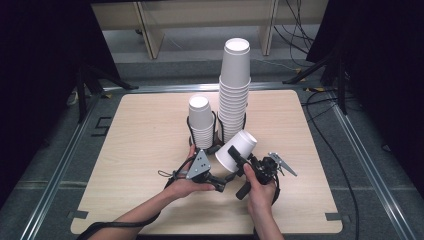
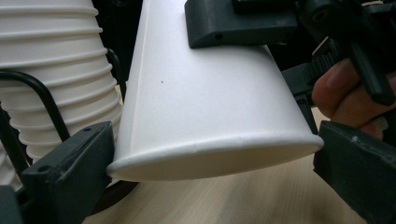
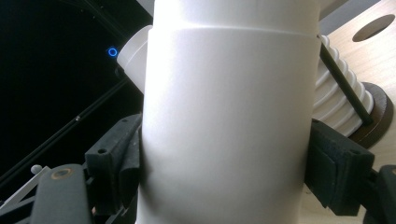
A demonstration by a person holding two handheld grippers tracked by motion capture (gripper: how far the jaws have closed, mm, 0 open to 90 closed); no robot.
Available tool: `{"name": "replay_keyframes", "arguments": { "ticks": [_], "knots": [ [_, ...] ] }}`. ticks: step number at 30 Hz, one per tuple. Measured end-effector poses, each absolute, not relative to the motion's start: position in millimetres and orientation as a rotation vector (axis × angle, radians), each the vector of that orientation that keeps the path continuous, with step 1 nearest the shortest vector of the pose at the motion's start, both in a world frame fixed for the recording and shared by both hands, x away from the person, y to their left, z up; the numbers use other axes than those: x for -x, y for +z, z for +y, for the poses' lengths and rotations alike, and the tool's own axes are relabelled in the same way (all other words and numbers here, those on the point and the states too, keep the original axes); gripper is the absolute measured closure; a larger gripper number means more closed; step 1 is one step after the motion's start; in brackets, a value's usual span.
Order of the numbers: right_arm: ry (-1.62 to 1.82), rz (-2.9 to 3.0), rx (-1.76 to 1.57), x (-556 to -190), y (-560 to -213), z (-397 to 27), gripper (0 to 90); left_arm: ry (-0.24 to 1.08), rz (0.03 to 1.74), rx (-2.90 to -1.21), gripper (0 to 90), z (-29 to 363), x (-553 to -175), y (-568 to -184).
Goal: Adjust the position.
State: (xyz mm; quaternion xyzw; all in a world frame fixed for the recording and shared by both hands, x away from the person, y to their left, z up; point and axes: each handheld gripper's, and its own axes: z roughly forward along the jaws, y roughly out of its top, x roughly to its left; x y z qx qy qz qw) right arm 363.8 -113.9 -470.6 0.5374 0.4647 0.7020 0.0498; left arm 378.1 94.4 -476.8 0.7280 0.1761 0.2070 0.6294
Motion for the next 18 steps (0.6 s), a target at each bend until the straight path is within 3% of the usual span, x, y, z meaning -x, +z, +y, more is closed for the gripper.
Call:
{"name": "replay_keyframes", "arguments": {
  "ticks": [14,18],
  "knots": [
    [2.142,1.409,-1.64,-361.4,-469.2,-110.7,20.8,0.482,0.39,-1.66,0.0,93.9,-379.8,-474.1],
    [2.136,1.417,-1.642,-362.2,-466.3,-110.2,18.0,0.488,0.388,-1.663,4.1,95.6,-377.7,-471.8]
  ]
}}
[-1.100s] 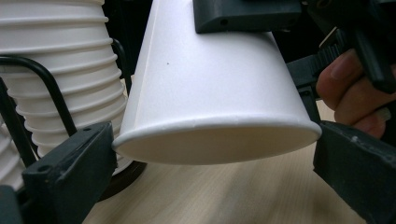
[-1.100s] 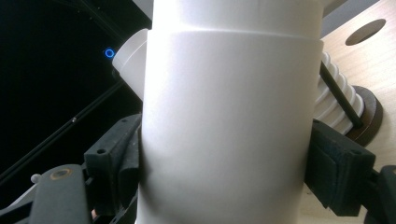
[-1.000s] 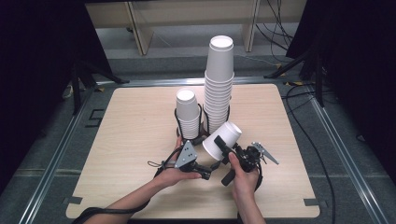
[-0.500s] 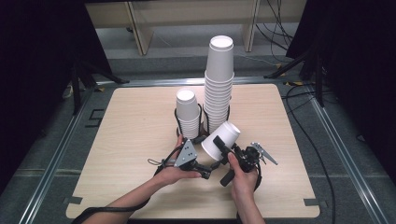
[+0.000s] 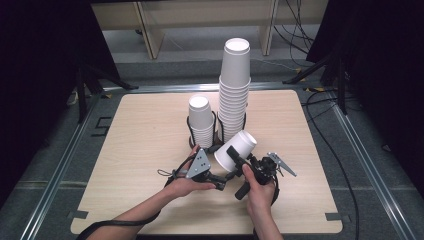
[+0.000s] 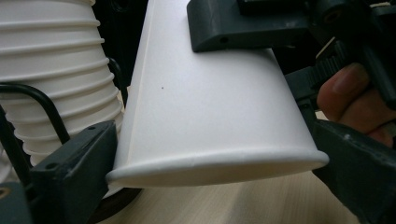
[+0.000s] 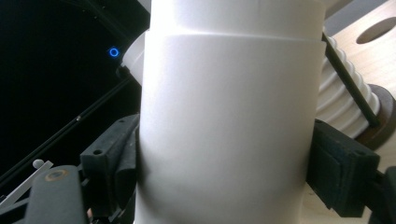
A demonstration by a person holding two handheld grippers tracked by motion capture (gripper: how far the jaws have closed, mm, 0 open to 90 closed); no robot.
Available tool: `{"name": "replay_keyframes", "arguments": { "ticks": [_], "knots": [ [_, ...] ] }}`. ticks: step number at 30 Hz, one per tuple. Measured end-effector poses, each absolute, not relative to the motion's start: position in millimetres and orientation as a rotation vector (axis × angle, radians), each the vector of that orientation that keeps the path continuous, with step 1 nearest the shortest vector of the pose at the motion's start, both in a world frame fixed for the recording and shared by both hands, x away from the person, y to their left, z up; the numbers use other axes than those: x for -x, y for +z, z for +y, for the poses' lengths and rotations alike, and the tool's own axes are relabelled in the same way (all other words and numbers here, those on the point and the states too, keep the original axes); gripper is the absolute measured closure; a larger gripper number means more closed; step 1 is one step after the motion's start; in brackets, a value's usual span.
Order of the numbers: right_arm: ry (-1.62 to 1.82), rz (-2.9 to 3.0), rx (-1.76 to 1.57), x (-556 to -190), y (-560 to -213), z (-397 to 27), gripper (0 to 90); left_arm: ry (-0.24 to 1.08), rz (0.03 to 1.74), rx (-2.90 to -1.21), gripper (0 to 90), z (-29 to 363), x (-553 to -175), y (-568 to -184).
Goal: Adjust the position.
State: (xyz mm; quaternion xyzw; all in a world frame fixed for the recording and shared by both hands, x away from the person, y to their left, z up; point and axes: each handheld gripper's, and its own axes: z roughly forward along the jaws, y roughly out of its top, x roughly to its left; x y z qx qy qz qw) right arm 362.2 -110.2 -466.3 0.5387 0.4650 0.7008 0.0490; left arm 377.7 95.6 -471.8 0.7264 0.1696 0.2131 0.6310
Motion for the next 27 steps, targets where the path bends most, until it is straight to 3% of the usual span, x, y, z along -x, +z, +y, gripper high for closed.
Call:
{"name": "replay_keyframes", "arguments": {
  "ticks": [10,27],
  "knots": [
    [2.16,1.47,-1.585,-365,-463,-113,12.0,0.494,0.37,-1.664,16.1,101,-375,-469],
    [2.204,1.502,-1.555,-367,-462,-115,3.7,0.473,0.37,-1.636,20.3,107,-376,-463]
  ]
}}
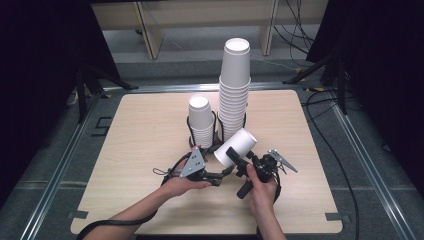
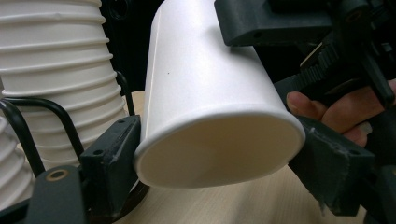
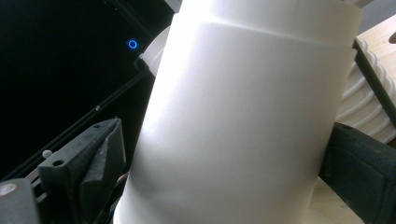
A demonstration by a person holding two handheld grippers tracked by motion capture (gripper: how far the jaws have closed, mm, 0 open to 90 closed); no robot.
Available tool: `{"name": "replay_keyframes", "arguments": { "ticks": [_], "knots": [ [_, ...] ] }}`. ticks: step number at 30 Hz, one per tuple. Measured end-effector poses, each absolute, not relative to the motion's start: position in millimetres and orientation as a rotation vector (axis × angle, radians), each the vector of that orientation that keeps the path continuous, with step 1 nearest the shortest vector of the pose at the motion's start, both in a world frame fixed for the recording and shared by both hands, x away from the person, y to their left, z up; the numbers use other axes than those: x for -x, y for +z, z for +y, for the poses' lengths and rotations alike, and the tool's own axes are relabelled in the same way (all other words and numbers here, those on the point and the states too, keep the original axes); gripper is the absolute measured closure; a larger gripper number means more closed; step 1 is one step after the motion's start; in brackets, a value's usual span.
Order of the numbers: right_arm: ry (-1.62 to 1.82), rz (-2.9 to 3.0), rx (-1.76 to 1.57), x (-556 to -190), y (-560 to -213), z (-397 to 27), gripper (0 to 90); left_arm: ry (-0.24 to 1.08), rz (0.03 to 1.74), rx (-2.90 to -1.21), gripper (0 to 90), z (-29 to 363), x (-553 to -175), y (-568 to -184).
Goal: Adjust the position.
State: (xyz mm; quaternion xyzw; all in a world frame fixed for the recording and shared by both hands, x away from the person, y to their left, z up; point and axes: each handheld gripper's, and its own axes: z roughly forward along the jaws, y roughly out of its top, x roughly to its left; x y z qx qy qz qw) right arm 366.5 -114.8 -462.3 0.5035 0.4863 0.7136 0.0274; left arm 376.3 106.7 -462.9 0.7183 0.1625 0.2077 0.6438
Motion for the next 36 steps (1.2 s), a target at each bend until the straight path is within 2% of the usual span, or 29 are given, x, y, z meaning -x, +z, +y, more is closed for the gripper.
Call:
{"name": "replay_keyframes", "arguments": {
  "ticks": [13,14,15,17,18,20,31,36],
  "knots": [
    [2.241,1.501,-1.54,-367,-461,-116,0.5,0.479,0.358,-1.633,21.4,112,-376,-461],
    [2.239,1.509,-1.525,-366,-461,-116,0.5,0.655,0.398,-1.624,21.4,118,-379,-458],
    [2.238,1.512,-1.523,-366,-462,-116,0.3,0.59,0.371,-1.632,21.5,117,-377,-459],
    [2.237,1.522,-1.513,-365,-462,-117,0.3,0.601,0.379,-1.628,21.5,118,-378,-458],
    [2.241,1.521,-1.535,-363,-462,-117,0.3,0.508,0.366,-1.637,21.5,115,-377,-459],
    [2.242,1.526,-1.506,-363,-463,-118,0.3,0.468,0.359,-1.633,21.5,114,-377,-459],
    [2.248,1.535,-1.486,-365,-461,-120,0.3,0.498,0.369,-1.626,22.5,117,-379,-456],
    [2.242,1.537,-1.515,-364,-462,-121,0.2,0.466,0.352,-1.633,22.6,116,-378,-455]
  ]
}}
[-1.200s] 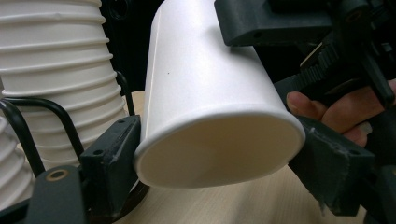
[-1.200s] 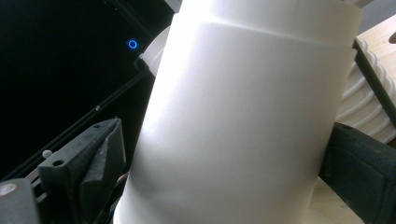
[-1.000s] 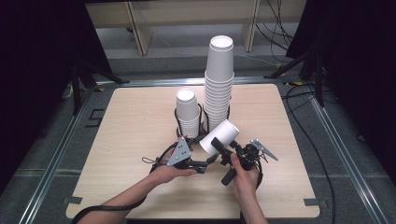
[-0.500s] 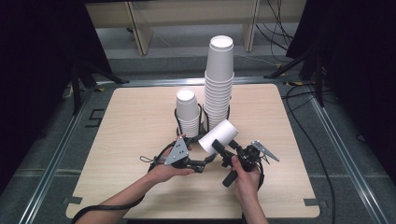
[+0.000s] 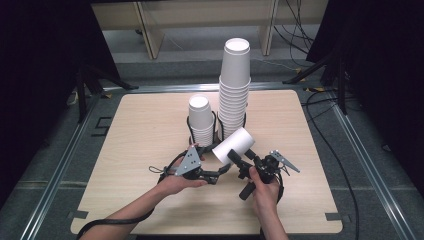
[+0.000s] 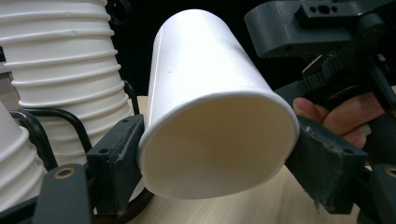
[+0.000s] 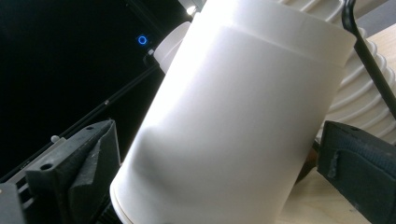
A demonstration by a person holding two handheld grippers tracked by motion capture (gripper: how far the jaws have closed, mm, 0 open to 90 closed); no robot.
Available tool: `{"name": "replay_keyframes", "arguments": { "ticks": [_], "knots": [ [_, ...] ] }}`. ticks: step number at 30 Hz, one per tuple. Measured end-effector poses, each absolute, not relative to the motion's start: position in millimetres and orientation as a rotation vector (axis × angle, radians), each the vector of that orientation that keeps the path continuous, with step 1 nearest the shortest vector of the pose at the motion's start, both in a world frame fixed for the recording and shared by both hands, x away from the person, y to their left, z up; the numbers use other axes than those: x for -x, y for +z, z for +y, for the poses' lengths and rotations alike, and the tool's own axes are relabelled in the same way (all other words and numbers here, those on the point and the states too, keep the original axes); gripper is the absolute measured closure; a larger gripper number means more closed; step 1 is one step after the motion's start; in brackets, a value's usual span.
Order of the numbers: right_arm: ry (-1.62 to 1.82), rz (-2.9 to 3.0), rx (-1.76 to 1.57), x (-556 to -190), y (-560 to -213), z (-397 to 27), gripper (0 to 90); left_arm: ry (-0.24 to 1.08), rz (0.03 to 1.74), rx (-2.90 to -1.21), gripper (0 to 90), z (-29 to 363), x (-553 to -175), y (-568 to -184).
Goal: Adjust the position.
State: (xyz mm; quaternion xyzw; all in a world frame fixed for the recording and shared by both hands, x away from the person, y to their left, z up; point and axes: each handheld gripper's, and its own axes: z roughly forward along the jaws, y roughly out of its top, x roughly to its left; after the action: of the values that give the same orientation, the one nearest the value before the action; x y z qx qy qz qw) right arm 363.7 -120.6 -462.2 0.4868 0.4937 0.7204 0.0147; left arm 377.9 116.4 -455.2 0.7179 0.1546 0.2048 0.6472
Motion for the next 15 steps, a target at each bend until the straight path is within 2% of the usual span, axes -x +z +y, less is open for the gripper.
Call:
{"name": "replay_keyframes", "arguments": {
  "ticks": [15],
  "knots": [
    [2.24,1.56,-1.486,-363.5,-463.8,-123.3,0.3,0.466,0.356,-1.632,23.0,117.1,-379.3,-455.3]
  ]
}}
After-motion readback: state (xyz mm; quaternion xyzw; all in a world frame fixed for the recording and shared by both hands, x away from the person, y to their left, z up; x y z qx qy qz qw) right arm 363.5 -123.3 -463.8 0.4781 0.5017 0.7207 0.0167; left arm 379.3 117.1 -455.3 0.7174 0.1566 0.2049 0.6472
